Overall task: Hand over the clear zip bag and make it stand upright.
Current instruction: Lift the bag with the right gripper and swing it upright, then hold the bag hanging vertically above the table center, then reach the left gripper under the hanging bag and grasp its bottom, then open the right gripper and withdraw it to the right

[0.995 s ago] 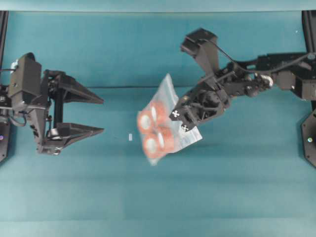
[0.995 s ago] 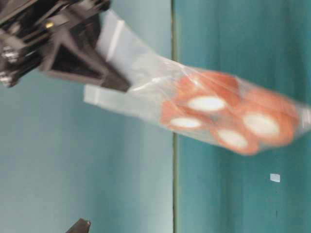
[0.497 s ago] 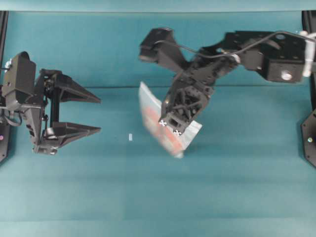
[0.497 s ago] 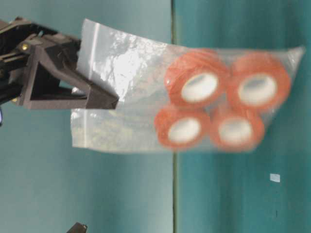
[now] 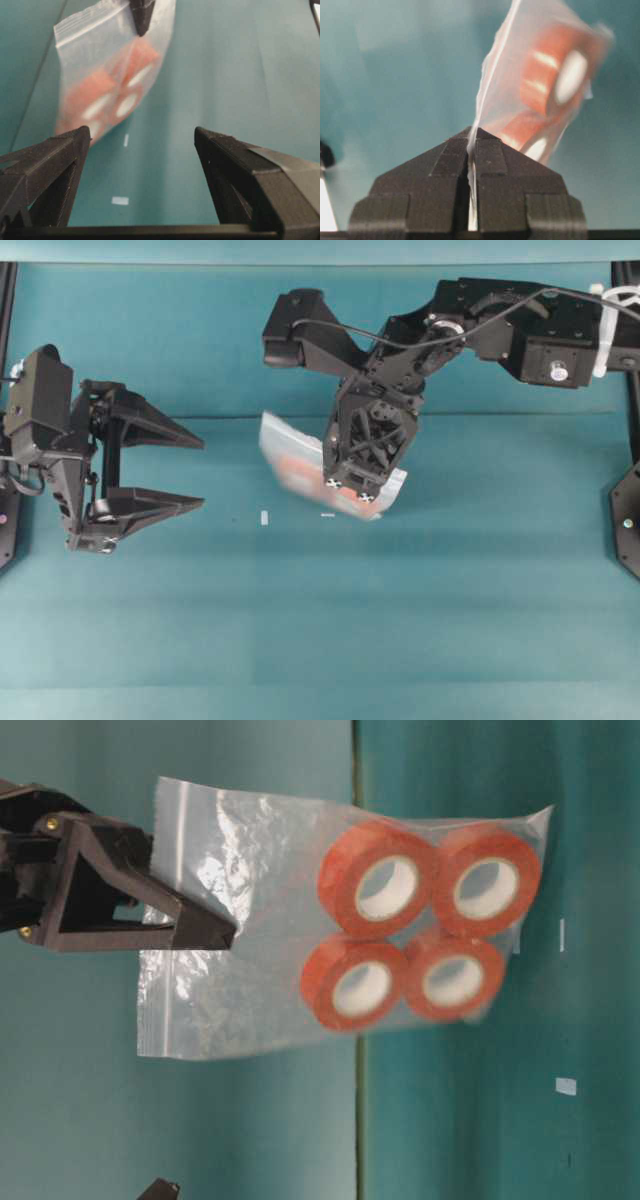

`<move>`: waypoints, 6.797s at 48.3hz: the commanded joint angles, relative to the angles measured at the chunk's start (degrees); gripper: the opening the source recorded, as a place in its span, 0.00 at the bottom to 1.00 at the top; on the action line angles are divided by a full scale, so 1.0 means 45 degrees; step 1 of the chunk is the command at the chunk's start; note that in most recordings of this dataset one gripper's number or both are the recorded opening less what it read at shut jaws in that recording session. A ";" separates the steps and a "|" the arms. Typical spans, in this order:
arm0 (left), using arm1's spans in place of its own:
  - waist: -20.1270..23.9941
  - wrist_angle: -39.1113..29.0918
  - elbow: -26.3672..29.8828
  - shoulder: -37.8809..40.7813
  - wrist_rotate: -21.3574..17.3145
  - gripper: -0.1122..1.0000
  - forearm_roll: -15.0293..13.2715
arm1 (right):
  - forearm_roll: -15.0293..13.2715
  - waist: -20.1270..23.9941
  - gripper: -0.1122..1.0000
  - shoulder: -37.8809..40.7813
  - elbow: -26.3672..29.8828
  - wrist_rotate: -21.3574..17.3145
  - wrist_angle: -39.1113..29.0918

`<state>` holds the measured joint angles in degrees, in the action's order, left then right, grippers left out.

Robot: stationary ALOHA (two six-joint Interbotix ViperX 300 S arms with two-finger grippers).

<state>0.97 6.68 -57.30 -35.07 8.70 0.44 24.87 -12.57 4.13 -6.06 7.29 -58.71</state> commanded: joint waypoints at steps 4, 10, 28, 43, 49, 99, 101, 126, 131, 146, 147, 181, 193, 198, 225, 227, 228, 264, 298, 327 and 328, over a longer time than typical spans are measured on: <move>0.0020 0.0078 0.0117 -0.0020 0.0020 0.92 0.0020 | 0.0000 0.0020 0.10 0.0020 0.0273 0.0742 -0.0117; 0.0000 0.0078 0.0137 -0.0020 0.0039 0.92 0.0020 | -0.0215 -0.0098 0.10 0.0098 0.0234 0.0937 -0.0430; 0.0020 0.0059 0.0137 0.0000 0.0059 0.92 0.0020 | -0.0879 -0.0117 0.10 0.0117 0.0430 0.1289 -0.0918; 0.0098 0.0059 0.0176 0.0000 0.0059 0.92 0.0020 | -0.0859 -0.0098 0.10 0.0117 0.1094 0.1660 -0.1504; 0.0117 0.0078 0.0176 0.0000 0.0059 0.92 0.0020 | -0.0879 -0.0020 0.10 0.0137 0.1055 0.1914 -0.1562; 0.0117 0.0059 0.0195 0.0020 0.0078 0.92 0.0020 | -0.1113 0.0547 0.10 0.0293 0.1191 0.4160 -0.1934; 0.0117 0.0059 0.0195 0.0020 0.0078 0.92 0.0020 | -0.1133 0.0547 0.10 0.0293 0.1250 0.4160 -0.2031; 0.0195 0.0078 0.0195 0.0059 0.0098 0.92 0.0020 | -0.1582 0.0566 0.10 0.0469 0.1582 0.4238 -0.2324; 0.0195 0.0078 0.0195 0.0059 0.0078 0.92 0.0020 | -0.1816 0.0566 0.10 0.0449 0.1602 0.4297 -0.2363; 0.0215 0.0059 0.0176 0.0078 0.0059 0.92 0.0020 | -0.1875 0.0566 0.10 0.0469 0.1602 0.4648 -0.2266; 0.0215 0.0059 0.0176 0.0098 0.0059 0.92 0.0020 | -0.1875 0.0566 0.10 0.0469 0.1602 0.4648 -0.2246; 0.0313 0.2695 0.0117 0.4922 -0.0293 0.92 0.0020 | -0.1875 0.0977 0.10 0.0469 0.1270 0.4395 -0.1836; 0.0313 0.3516 0.0742 0.6602 -0.0371 0.92 0.0020 | -0.1855 0.0977 0.10 0.0488 0.1250 0.4395 -0.1914; 0.0332 0.3848 0.1035 0.7246 -0.0391 0.93 0.0020 | -0.1855 0.0977 0.10 0.0469 0.1250 0.4395 -0.1895; 0.0371 0.4180 0.2891 0.9512 -0.0625 0.95 0.0020 | -0.1855 0.0977 0.10 0.0469 0.1250 0.4395 -0.1875; 0.0371 0.4160 0.3008 0.9609 -0.0703 0.95 0.0020 | -0.1855 0.0977 0.10 0.0469 0.1250 0.4395 -0.1875; 0.0371 0.4160 0.3066 0.9629 -0.0723 0.95 0.0020 | -0.1875 0.0977 0.10 0.0469 0.1250 0.4395 -0.1875; 0.0410 0.4668 0.3555 1.0078 -0.0801 0.76 0.0020 | -0.1875 0.0977 0.10 0.0391 0.0937 0.4395 -0.1836; 0.0332 0.4629 0.3496 1.0078 -0.1563 0.32 0.0039 | -0.1875 0.0977 0.10 0.0371 0.0937 0.4043 -0.1660; 0.0352 0.4629 0.3301 1.0000 -0.1602 0.32 0.0020 | -0.1855 0.0996 0.87 -0.0195 0.0801 0.2168 -0.1055; 0.0352 0.4629 0.3301 1.0000 -0.1602 0.32 0.0020 | -0.1855 0.1016 0.89 -0.0293 0.0762 0.2090 -0.0937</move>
<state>2.46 27.25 -42.63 10.55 1.41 0.44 16.35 -8.44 5.36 -2.72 17.84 -64.25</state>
